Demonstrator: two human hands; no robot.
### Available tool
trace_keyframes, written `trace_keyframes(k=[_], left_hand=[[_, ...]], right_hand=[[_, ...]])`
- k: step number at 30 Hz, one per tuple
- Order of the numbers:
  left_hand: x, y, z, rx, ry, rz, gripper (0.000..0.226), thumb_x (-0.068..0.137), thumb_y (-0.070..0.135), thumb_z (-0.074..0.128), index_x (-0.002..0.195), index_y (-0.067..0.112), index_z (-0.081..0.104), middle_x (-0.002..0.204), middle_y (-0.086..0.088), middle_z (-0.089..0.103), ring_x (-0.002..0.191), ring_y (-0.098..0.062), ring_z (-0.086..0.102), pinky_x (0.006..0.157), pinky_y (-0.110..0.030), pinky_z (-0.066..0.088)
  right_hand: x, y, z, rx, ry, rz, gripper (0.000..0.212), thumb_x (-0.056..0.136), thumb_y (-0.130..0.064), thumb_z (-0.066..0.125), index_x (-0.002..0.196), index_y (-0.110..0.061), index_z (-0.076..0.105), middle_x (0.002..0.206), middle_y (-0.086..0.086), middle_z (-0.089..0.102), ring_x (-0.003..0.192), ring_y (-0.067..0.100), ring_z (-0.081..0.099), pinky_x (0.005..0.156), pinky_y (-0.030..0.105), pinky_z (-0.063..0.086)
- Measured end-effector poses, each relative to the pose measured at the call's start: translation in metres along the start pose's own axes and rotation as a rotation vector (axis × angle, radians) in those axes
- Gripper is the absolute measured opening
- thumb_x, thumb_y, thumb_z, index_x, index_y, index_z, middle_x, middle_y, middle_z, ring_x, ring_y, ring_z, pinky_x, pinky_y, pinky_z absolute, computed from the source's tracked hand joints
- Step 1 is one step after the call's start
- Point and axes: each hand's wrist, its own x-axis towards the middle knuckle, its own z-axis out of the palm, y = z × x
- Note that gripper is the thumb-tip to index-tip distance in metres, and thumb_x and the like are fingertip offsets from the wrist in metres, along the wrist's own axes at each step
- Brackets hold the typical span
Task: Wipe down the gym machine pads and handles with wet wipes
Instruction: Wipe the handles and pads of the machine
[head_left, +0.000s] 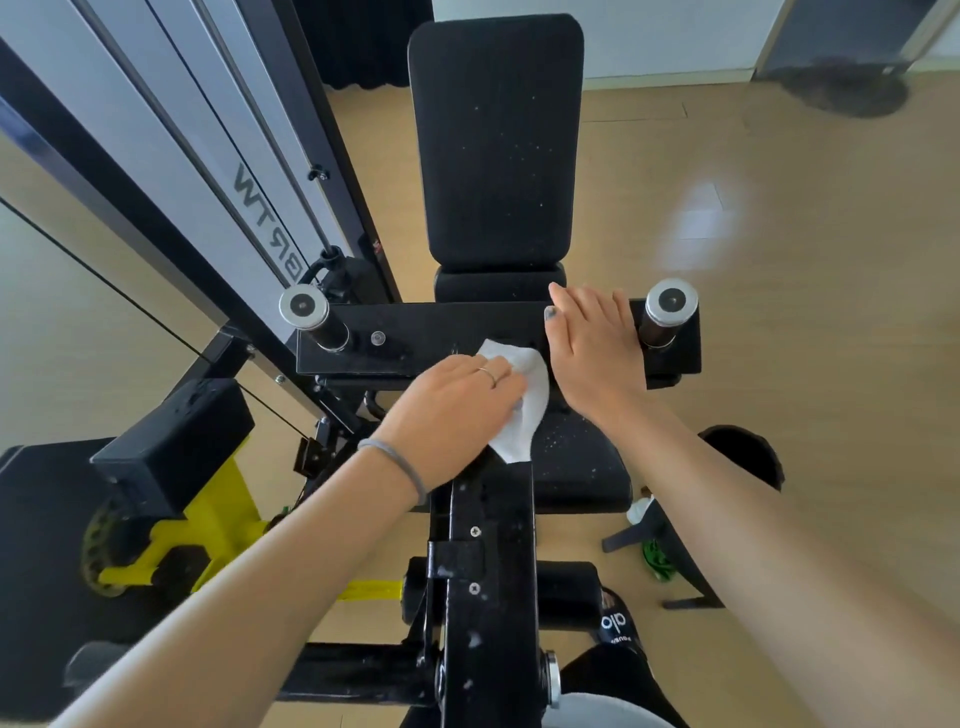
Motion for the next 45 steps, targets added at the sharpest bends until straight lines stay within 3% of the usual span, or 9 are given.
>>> trace_keyframes(k=[7, 13, 20, 24, 27, 31, 35, 41, 45], left_hand=[[-0.028, -0.017, 0.003, -0.048, 0.092, -0.119, 0.033, 0.078, 0.004, 0.070, 0.107, 0.017, 0.066, 0.098, 0.003, 0.064, 0.090, -0.022, 0.065, 0.090, -0.036, 0.054], [0.012, 0.026, -0.001, -0.092, 0.094, -0.161, 0.027, 0.064, -0.003, 0.071, 0.082, 0.014, 0.062, 0.073, 0.000, 0.057, 0.065, -0.022, 0.057, 0.068, -0.031, 0.050], [-0.018, -0.016, -0.004, 0.077, 0.029, -0.126, 0.017, 0.069, 0.022, 0.083, 0.079, 0.025, 0.069, 0.080, 0.008, 0.059, 0.069, -0.014, 0.059, 0.068, -0.027, 0.053], [0.012, 0.010, 0.004, 0.133, 0.004, -0.036, 0.009, 0.087, 0.003, 0.059, 0.091, 0.012, 0.060, 0.084, -0.004, 0.057, 0.075, -0.025, 0.057, 0.074, -0.036, 0.046], [0.021, 0.022, 0.002, 0.175, 0.031, 0.043, 0.007, 0.085, 0.006, 0.061, 0.085, 0.013, 0.060, 0.073, 0.000, 0.053, 0.063, -0.020, 0.052, 0.064, -0.031, 0.040], [-0.007, -0.009, 0.004, 0.214, 0.040, 0.015, 0.011, 0.082, 0.008, 0.068, 0.086, 0.015, 0.061, 0.077, -0.001, 0.057, 0.069, -0.022, 0.059, 0.071, -0.033, 0.048], [-0.007, -0.011, 0.003, 0.209, 0.060, 0.000, 0.019, 0.081, -0.005, 0.057, 0.082, 0.013, 0.061, 0.080, -0.004, 0.059, 0.070, -0.027, 0.060, 0.071, -0.037, 0.049], [0.040, 0.036, 0.011, 0.129, 0.122, 0.008, 0.019, 0.077, 0.014, 0.078, 0.090, 0.009, 0.066, 0.080, -0.004, 0.064, 0.073, -0.022, 0.062, 0.070, -0.033, 0.052], [0.051, 0.038, 0.011, 0.155, 0.032, -0.039, 0.002, 0.089, 0.015, 0.063, 0.088, 0.014, 0.061, 0.082, -0.002, 0.063, 0.076, -0.023, 0.059, 0.071, -0.033, 0.046]], right_hand=[[0.001, 0.002, 0.003, -0.009, 0.016, -0.006, 0.055, 0.108, -0.039, 0.018, 0.151, -0.016, 0.044, 0.139, -0.003, 0.053, 0.139, 0.021, 0.037, 0.114, 0.031, 0.017], [0.000, 0.001, 0.003, -0.010, 0.013, 0.006, 0.065, 0.101, -0.045, 0.012, 0.148, -0.016, 0.047, 0.136, -0.002, 0.056, 0.136, 0.021, 0.041, 0.114, 0.034, 0.019], [-0.003, -0.002, 0.001, -0.039, 0.015, 0.000, 0.068, 0.101, -0.044, 0.007, 0.150, -0.015, 0.044, 0.139, -0.001, 0.054, 0.136, 0.022, 0.041, 0.116, 0.034, 0.017], [-0.002, -0.003, 0.000, -0.039, 0.035, 0.003, 0.068, 0.101, -0.044, 0.010, 0.147, -0.013, 0.049, 0.134, 0.003, 0.058, 0.131, 0.025, 0.045, 0.113, 0.035, 0.021], [-0.003, -0.002, -0.001, -0.040, 0.034, -0.009, 0.067, 0.101, -0.043, 0.012, 0.147, -0.012, 0.050, 0.131, 0.004, 0.059, 0.127, 0.025, 0.048, 0.111, 0.036, 0.024], [-0.002, -0.001, 0.000, -0.022, 0.032, -0.011, 0.060, 0.104, -0.041, 0.016, 0.149, -0.014, 0.046, 0.134, 0.001, 0.056, 0.129, 0.024, 0.045, 0.113, 0.035, 0.023], [-0.001, 0.001, 0.001, 0.004, 0.036, -0.003, 0.057, 0.106, -0.040, 0.017, 0.150, -0.016, 0.045, 0.135, -0.001, 0.055, 0.132, 0.022, 0.042, 0.113, 0.034, 0.022], [-0.004, 0.002, -0.014, 0.349, 0.072, 0.006, 0.051, 0.108, -0.027, 0.022, 0.135, -0.006, 0.059, 0.130, 0.010, 0.063, 0.117, 0.011, 0.050, 0.097, 0.002, 0.020], [0.000, -0.002, -0.020, 0.715, 0.005, 0.193, 0.045, 0.111, -0.029, 0.027, 0.136, -0.018, 0.062, 0.127, -0.010, 0.057, 0.107, -0.011, 0.039, 0.080, -0.013, 0.019]])
